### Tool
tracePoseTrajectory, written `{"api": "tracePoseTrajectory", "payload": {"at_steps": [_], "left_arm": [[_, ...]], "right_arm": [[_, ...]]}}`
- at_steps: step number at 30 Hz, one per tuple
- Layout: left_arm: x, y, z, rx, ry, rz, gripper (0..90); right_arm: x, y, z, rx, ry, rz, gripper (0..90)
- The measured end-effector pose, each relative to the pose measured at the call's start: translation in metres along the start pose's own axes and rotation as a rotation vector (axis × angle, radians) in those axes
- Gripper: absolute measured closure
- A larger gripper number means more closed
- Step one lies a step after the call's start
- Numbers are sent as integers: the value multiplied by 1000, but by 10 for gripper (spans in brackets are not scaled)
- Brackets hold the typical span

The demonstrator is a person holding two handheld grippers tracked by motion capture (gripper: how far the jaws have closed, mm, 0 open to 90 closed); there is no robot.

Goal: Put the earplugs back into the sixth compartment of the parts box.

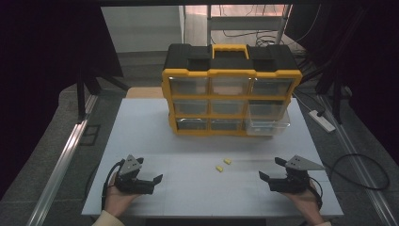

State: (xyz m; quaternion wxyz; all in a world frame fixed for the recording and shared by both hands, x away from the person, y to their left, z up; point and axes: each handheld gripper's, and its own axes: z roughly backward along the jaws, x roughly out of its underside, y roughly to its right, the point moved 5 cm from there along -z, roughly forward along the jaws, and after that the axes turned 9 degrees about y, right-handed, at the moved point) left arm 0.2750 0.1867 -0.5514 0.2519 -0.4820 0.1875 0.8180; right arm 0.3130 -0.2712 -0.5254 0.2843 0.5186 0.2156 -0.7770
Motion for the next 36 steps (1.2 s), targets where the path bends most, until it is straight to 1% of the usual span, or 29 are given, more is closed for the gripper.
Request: {"api": "tracePoseTrajectory", "payload": {"at_steps": [3,8,20,30,36], "left_arm": [[1,0,0,3,-5,-1,16],[1,0,0,4,-2,6,16],[2,0,0,7,-6,6,18],[2,0,-1,5,-5,8,19],[2,0,0,5,-6,7,21]], "right_arm": [[0,0,0,-4,0,-6,145],[0,-1,-1,-4,-7,-1,151],[1,-1,-3,-3,-17,6,156],[-2,-6,-5,-16,-21,18,162],[-8,-10,-8,-22,-15,22,165]]}}
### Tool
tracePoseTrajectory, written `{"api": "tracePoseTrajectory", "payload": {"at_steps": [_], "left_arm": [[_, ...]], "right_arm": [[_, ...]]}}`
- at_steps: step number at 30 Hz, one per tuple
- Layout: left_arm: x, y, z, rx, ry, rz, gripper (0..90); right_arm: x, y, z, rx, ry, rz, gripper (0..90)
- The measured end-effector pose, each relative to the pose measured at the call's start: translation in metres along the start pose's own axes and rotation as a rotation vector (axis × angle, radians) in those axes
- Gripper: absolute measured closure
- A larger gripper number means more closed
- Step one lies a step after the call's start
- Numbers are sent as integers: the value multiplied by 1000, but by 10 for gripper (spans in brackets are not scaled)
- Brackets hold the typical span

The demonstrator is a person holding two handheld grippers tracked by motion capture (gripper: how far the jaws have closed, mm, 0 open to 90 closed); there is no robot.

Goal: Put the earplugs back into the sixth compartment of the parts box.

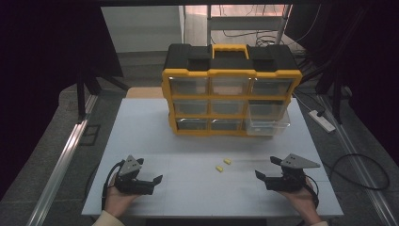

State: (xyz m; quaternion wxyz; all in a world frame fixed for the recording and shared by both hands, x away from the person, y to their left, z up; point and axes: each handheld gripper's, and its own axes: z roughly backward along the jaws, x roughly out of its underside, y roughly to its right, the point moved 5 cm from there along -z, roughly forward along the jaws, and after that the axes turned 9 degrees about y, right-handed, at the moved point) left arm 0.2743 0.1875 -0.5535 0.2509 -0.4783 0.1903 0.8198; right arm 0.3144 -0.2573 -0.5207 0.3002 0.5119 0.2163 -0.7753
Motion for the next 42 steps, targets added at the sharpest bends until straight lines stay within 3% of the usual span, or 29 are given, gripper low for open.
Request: {"api": "tracePoseTrajectory", "payload": {"at_steps": [14,31,42], "left_arm": [[0,0,0,0,1,-2,22],[-1,2,0,3,12,-1,24],[0,3,-2,7,0,-5,24]], "right_arm": [[-16,-10,-10,-34,-5,17,165],[-45,-33,-32,-94,-36,74,163],[-57,-45,-57,-105,-105,107,143]]}}
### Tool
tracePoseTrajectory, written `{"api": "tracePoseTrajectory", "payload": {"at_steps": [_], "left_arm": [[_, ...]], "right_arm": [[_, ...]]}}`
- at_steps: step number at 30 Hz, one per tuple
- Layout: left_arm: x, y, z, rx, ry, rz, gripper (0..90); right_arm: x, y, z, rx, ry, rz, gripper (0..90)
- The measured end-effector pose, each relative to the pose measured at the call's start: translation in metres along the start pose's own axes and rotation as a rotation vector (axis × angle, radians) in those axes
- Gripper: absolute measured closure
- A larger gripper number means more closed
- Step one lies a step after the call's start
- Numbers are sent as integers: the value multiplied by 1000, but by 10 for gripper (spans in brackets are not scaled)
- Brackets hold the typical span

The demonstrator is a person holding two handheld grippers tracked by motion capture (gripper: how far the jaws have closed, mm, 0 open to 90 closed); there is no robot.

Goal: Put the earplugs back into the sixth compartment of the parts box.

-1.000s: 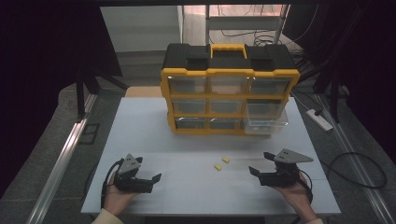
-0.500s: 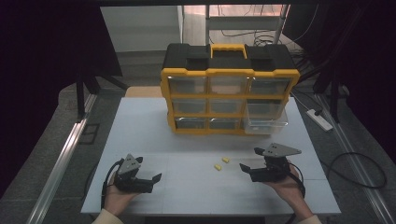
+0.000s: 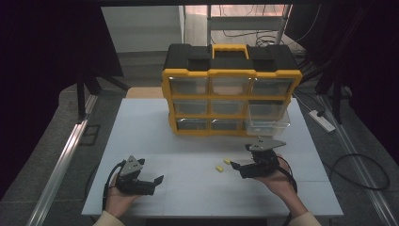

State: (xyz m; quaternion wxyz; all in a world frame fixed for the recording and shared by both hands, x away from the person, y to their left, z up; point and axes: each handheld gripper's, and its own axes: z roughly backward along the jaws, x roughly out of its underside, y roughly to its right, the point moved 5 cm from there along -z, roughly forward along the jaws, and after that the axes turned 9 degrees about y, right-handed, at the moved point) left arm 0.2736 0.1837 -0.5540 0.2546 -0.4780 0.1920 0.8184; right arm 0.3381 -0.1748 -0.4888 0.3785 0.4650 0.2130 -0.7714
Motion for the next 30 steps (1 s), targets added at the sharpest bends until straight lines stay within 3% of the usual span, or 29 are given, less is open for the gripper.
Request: {"api": "tracePoseTrajectory", "payload": {"at_steps": [9,17,30], "left_arm": [[1,1,-1,8,-8,-1,24],[1,2,-2,11,-13,-1,24],[2,3,-2,15,-17,-4,24]], "right_arm": [[-6,-4,-22,-17,-57,19,148],[-5,-7,-41,6,-139,41,182],[12,-3,-67,35,-251,47,253]]}}
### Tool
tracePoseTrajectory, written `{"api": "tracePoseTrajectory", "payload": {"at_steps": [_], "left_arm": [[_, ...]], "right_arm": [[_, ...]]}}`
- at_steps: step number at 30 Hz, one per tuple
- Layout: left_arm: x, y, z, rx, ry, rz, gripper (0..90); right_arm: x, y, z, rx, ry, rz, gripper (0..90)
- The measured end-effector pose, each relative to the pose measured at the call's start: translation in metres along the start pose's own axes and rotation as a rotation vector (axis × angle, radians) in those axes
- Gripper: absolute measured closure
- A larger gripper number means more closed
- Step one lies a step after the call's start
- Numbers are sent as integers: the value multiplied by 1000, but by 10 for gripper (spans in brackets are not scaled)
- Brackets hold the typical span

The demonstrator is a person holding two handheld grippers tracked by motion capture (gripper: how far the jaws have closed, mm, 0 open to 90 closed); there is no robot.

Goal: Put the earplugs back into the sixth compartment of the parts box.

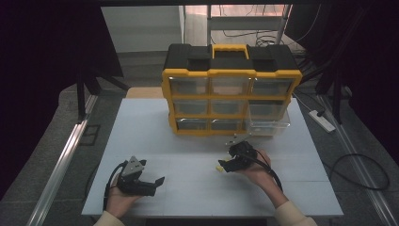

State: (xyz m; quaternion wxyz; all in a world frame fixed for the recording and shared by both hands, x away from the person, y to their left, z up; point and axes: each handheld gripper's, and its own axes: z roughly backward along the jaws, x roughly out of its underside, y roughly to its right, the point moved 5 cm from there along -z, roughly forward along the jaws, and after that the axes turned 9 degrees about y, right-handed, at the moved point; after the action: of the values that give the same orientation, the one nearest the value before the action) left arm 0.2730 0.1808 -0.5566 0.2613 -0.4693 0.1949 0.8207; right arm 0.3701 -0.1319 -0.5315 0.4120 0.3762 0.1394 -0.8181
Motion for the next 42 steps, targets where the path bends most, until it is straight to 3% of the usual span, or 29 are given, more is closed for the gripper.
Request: {"api": "tracePoseTrajectory", "payload": {"at_steps": [7,16,23,25,27,31,32,34,36,37,38,39,42], "left_arm": [[1,0,-1,4,-6,-1,24],[1,1,-1,5,-10,-3,24],[2,1,-1,3,-14,-4,24],[1,1,-1,2,-12,-5,25],[1,1,0,3,-12,-7,25],[2,1,-1,2,-12,-5,25],[2,1,-1,2,-13,-6,26],[2,1,-1,3,-13,-6,25],[2,1,-1,2,-12,-7,26],[2,1,-1,2,-11,-6,26],[2,1,-1,2,-11,-6,26],[2,1,-1,2,-12,-6,26],[2,1,-1,2,-12,-7,26]], "right_arm": [[4,6,-7,12,-26,-13,298],[15,10,-15,-10,-93,-41,472],[17,11,-14,-47,-98,-53,753],[18,10,-13,-62,-94,-64,787],[16,9,-12,-48,-65,-27,792],[10,6,-5,-48,-18,-29,794],[5,4,4,-50,37,-25,796],[2,3,10,-61,83,-23,796],[1,2,14,-81,112,-28,796],[0,3,22,-97,165,-49,796],[0,3,22,-97,165,-49,796],[-1,4,29,-106,207,-80,798],[-2,5,36,-106,251,-89,799]]}}
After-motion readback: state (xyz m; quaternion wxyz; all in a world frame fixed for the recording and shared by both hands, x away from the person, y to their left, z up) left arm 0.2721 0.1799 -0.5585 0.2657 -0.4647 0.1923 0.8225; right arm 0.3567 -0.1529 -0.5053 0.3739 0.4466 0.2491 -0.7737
